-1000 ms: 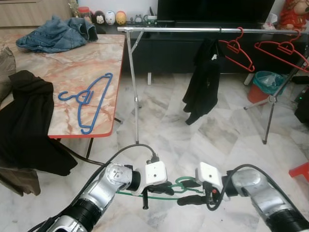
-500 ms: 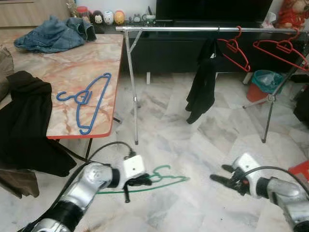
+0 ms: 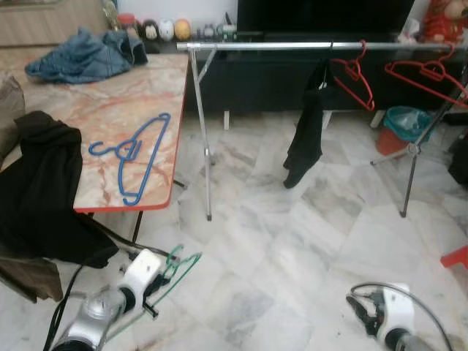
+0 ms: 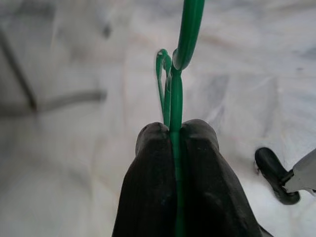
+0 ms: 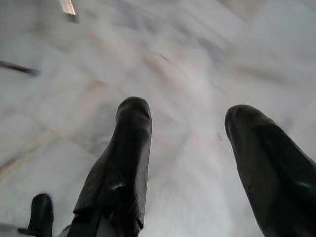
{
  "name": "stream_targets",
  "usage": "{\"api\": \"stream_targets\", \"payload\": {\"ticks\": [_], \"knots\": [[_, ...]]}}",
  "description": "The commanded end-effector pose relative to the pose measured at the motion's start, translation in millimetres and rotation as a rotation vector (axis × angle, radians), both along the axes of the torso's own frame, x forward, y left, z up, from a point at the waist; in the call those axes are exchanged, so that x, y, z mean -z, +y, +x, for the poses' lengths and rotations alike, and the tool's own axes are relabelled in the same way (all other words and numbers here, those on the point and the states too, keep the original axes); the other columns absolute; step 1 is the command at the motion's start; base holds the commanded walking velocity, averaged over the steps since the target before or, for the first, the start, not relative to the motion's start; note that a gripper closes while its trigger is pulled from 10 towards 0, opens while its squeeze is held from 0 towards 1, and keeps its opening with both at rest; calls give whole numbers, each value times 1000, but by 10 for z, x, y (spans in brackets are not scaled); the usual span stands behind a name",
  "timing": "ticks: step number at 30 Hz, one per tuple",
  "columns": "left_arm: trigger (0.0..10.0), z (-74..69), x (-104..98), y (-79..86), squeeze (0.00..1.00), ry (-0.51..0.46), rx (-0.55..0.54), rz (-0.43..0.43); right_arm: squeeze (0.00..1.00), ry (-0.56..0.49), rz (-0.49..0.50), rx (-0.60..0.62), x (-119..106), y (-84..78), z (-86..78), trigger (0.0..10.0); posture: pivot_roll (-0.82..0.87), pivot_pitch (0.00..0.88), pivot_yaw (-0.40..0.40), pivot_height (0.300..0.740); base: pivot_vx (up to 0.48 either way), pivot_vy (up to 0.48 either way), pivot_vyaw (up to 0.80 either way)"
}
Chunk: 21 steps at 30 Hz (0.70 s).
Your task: Hang hanger
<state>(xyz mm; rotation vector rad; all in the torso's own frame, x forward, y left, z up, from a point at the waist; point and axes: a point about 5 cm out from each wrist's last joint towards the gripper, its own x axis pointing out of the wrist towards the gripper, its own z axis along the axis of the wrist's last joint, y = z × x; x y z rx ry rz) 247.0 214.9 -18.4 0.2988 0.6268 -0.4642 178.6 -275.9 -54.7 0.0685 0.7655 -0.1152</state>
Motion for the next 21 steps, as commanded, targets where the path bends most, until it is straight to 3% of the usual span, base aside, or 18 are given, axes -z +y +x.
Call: {"api": "stream_targets", "payload": {"ticks": [1, 6, 10, 16, 21], "knots": [[10000, -182, 176, 51, 0, 81, -83, 8, 0, 95, 24, 87, 172, 70, -244, 10000, 24, 0, -11, 740, 0, 0, 0], [10000, -537, 466, 115, 0, 215, -341, -28, 0, 231, 92, 177, 415, 346, -604, 10000, 39, 0, -8, 740, 0, 0, 0], [10000, -703, 577, 172, 0, 283, -532, -30, 0, 235, 114, 247, 454, 469, -607, 10000, 20, 0, -2, 740, 0, 0, 0], [10000, -645, 570, 141, 0, 270, -558, 6, 0, 170, 141, 275, 407, 523, -431, 10000, 3, 0, 1, 740, 0, 0, 0], [10000, -533, 533, 74, 0, 251, -557, -13, 0, 174, 137, 329, 410, 478, -461, 10000, -31, 0, 22, 740, 0, 0, 0]]}}
